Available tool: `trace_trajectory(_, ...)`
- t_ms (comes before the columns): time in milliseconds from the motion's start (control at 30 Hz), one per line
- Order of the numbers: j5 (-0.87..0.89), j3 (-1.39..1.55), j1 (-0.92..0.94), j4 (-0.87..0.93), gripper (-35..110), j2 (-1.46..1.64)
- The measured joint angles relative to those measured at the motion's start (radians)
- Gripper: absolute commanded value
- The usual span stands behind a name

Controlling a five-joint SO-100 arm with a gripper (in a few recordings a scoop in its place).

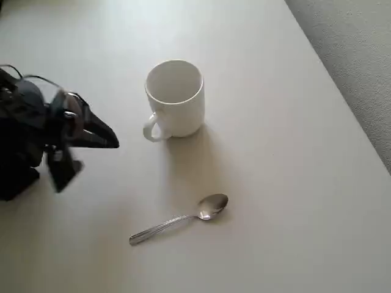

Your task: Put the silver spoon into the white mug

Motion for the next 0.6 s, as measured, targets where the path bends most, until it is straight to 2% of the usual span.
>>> trace_trajectory(167, 0.097, -0.293, 0.063, -0.051, 17, -0.255)
trace_trajectory(267, 0.206, -0.46, 0.106, 0.017, 18, -0.434)
trace_trajectory(467, 0.419, -1.066, 0.138, 0.198, 25, -1.2)
trace_trajectory(600, 0.488, -1.256, 0.141, 0.247, 26, -1.588)
